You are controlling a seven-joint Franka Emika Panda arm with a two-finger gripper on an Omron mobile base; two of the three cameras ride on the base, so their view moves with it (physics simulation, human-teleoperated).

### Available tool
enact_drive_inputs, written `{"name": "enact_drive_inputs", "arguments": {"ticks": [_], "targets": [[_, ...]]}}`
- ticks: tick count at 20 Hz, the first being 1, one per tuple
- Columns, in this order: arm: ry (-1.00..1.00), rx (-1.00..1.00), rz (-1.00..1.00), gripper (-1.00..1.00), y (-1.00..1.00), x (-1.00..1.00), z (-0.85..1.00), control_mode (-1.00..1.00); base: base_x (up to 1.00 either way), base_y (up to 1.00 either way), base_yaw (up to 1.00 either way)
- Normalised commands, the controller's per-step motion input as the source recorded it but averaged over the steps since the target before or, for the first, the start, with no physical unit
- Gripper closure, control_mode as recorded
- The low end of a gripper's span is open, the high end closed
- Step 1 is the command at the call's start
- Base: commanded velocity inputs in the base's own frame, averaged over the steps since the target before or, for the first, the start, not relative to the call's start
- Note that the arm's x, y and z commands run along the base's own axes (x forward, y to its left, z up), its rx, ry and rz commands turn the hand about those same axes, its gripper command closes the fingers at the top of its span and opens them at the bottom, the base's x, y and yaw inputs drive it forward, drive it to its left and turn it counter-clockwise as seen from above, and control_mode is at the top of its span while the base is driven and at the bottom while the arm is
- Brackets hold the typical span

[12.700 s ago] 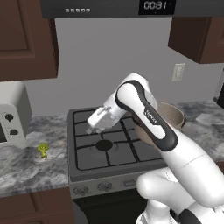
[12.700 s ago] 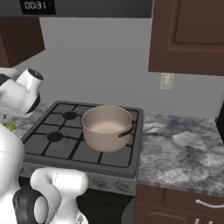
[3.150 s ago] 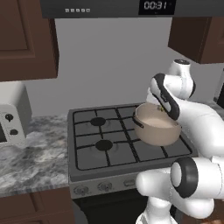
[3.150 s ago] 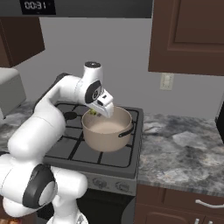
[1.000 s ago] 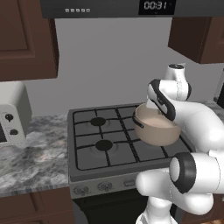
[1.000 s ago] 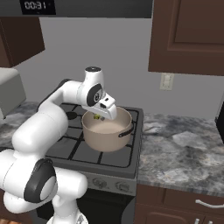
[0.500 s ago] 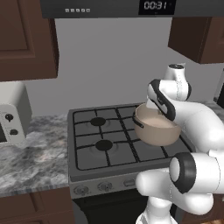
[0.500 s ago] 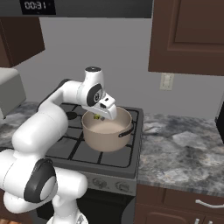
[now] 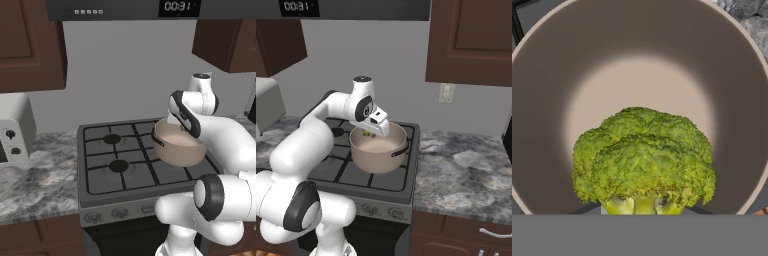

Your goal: Turn on the burner for the pot on the stove. Wait thirty seconds for the pot to heat up. Then add the broccoli to the pot.

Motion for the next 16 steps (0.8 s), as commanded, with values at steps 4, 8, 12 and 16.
{"name": "enact_drive_inputs", "arguments": {"ticks": [4,8,12,16], "targets": [[0.00,0.00,0.00,1.00,0.00,0.00,0.00,-1.00,0.00,0.00,0.00],[0.00,0.00,0.00,1.00,0.00,0.00,0.00,-1.00,0.00,0.00,0.00],[0.00,0.00,0.00,1.00,0.00,0.00,0.00,-1.00,0.00,0.00,0.00],[0.00,0.00,0.00,1.00,0.00,0.00,0.00,-1.00,0.00,0.00,0.00]]}}
